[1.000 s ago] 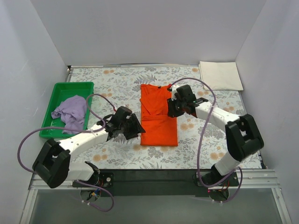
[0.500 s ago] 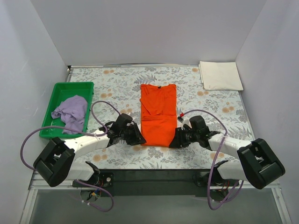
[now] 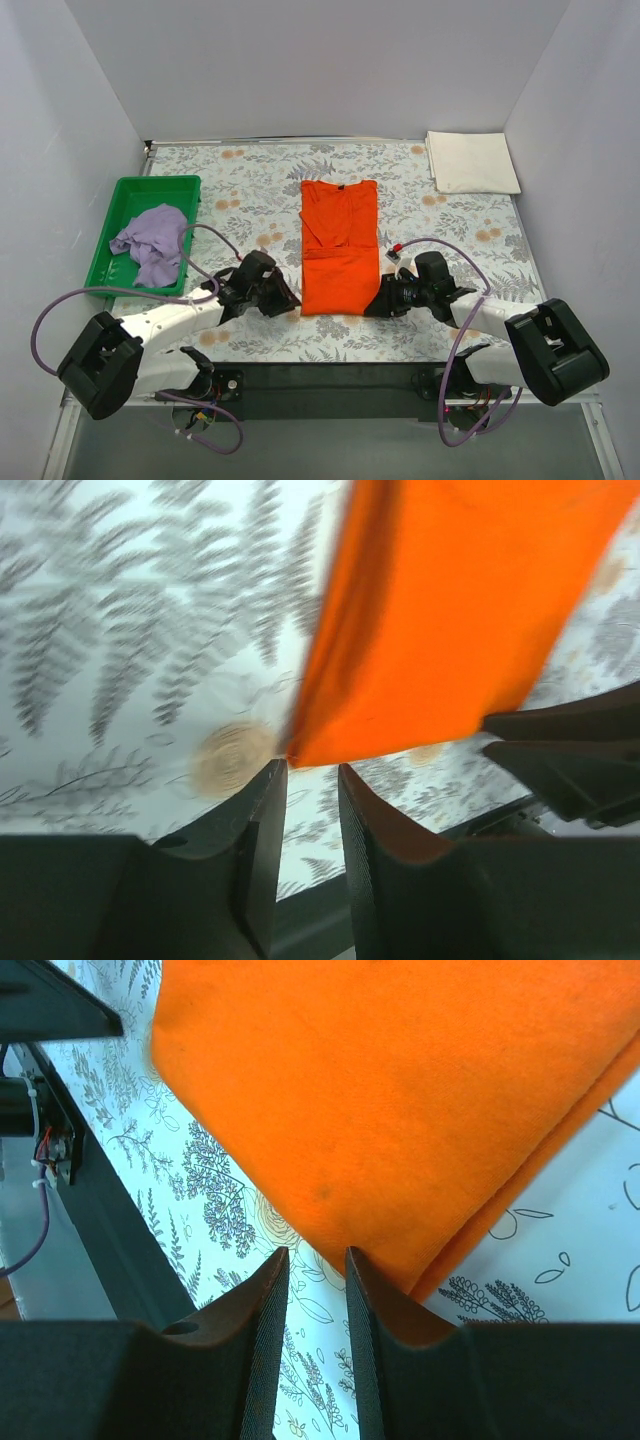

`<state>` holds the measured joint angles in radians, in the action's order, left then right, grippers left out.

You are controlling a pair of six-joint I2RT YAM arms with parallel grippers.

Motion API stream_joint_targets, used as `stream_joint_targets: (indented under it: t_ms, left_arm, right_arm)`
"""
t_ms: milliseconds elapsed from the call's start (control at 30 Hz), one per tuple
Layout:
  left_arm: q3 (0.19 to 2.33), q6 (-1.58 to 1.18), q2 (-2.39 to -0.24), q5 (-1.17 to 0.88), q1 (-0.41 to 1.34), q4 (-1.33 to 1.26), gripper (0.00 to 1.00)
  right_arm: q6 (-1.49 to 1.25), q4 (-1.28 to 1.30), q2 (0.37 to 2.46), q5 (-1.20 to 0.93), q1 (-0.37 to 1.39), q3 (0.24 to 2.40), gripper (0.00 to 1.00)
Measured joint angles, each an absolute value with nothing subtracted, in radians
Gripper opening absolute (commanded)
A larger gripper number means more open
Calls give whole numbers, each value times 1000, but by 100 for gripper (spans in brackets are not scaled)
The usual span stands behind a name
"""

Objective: Fold and stack the t-shirts
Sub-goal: Fold the tshirt

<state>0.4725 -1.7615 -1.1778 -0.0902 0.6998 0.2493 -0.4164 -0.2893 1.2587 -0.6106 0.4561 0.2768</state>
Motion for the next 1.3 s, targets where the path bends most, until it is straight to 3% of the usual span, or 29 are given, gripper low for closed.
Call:
stream_joint_targets:
  t_ms: [267,467,600,767,933,1100,1300]
  left_arm:
    - [698,-1698,-1329,-68,700,186,26]
    - [703,-1678,-1506,-85,695,128,20]
    - [664,-1674,-1516,-95,658,117,21]
    - [657,-1660,-1436,-74,613,161,40]
    - [667,-1656,-1295,-34,651,260,72]
    - [703,-1676,-1311,22,756,381,78]
    - [796,-1685,-1466,90,852,509,73]
  right_arm:
    - [-416,-284,1256,-612,452,292,31]
    - [-414,-284,1277,-603,448,294,31]
    - [-408,-287,1283,-607,437,294,31]
    - [-368,-198,1242,-574,432,322,34]
    - [-319,13,1123,-448,430,417,47]
    - [-310,176,1056,-315,427,505,50]
    - [-335,320,1100,-208,442,528,48]
